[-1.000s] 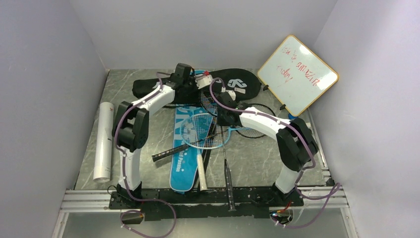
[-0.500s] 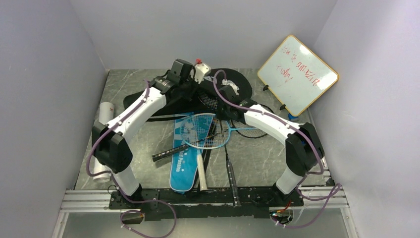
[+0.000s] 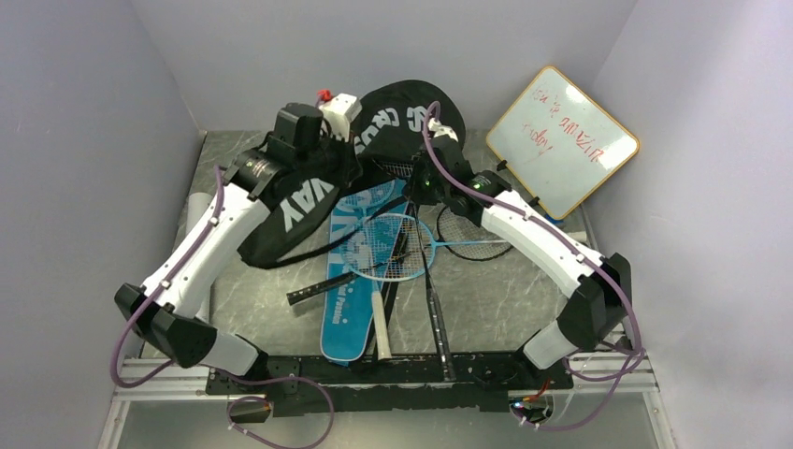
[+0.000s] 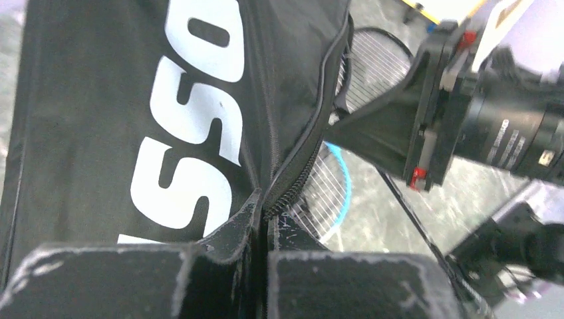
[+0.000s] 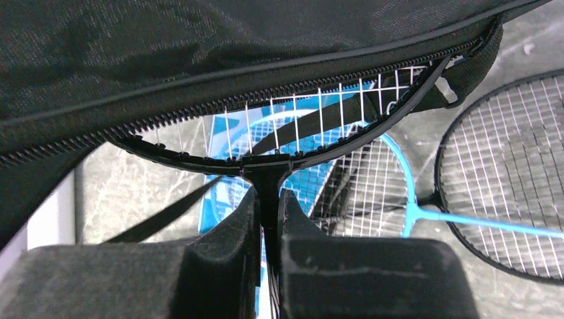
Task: Pack up the badminton gear
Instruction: Place the racket in the racket bag.
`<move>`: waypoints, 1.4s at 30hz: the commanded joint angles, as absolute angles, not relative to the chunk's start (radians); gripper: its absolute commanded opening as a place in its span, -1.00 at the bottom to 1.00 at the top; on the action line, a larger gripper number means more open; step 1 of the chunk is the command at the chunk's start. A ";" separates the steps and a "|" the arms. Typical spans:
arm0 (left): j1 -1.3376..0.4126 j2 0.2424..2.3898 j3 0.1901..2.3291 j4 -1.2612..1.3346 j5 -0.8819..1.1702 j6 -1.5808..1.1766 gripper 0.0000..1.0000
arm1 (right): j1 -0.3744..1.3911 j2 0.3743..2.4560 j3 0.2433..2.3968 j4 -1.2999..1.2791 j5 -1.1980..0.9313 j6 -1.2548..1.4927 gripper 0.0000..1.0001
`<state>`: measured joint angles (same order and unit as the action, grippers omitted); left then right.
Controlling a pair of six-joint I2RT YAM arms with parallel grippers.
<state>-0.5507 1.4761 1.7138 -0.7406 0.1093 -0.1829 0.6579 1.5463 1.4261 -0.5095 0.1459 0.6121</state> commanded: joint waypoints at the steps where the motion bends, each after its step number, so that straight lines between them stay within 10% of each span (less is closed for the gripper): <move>1: -0.554 1.399 1.578 -0.736 0.356 -0.353 -0.90 | 0.634 1.483 1.420 -0.545 0.225 0.681 -1.00; 11: -0.556 1.239 1.316 -0.428 0.711 -0.666 -0.90 | 0.633 1.438 1.384 -0.495 0.284 0.723 -1.00; 25: -0.626 1.149 0.974 -0.216 0.707 -0.825 -0.90 | 0.668 1.428 1.182 -0.373 0.171 0.895 -1.00; 42: -0.625 1.246 1.084 -0.304 0.744 -0.723 -0.90 | 0.793 1.448 1.101 -0.355 0.447 1.309 -1.00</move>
<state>-0.6186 1.2747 1.0431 -0.3344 0.6582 -0.7265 0.8505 1.4837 1.0866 -0.4583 0.3431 1.2362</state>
